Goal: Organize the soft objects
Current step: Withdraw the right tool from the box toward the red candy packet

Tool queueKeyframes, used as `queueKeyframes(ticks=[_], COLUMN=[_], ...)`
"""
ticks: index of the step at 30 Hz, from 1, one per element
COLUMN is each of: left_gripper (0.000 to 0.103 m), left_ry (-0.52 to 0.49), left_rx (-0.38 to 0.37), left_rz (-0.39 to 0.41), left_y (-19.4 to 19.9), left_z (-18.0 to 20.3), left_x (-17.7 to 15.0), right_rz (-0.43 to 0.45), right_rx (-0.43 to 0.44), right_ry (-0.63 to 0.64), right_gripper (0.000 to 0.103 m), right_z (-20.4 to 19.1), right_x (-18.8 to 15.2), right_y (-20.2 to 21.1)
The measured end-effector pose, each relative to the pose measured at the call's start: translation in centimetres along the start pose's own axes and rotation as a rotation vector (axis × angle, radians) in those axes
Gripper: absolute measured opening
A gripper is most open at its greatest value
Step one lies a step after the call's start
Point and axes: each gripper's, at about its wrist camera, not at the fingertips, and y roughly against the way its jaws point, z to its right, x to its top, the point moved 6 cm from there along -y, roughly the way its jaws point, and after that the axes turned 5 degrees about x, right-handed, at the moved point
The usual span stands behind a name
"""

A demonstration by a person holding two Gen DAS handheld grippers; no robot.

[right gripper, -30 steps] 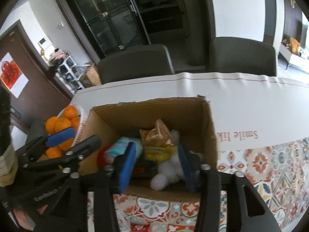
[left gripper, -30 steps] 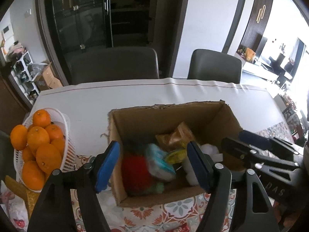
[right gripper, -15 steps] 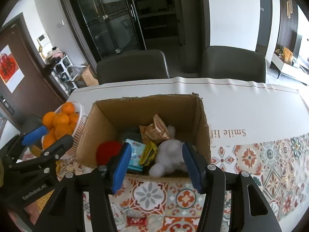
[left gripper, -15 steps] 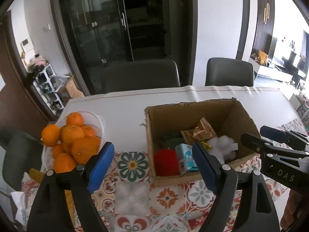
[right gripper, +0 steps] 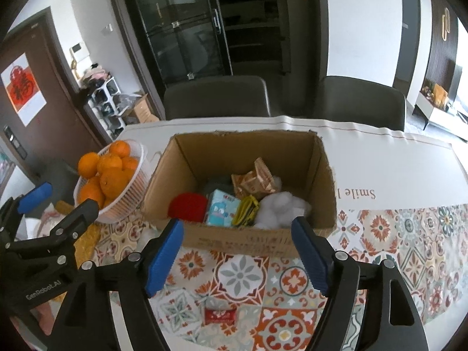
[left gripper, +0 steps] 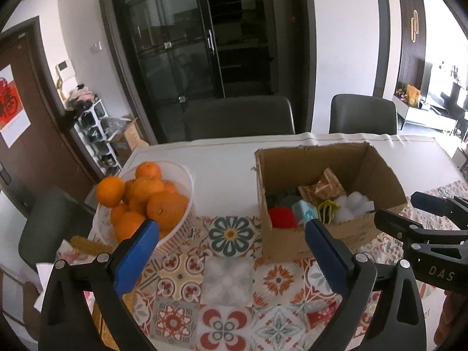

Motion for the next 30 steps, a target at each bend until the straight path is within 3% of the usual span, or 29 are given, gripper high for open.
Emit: queueKeyframes(ticks=[30], left_gripper=[0.103], left_ry=[0.057], left_rx=[-0.005], left_rz=[-0.255], left_y=[-2.4], left_z=[-1.2], left_x=[-12.3], right_rz=[-0.193], right_rx=[0.052], right_ry=[0.043], right_gripper=[0.081], right_z=[-2.0], right_x=[-9.8], right_y=[-4.5])
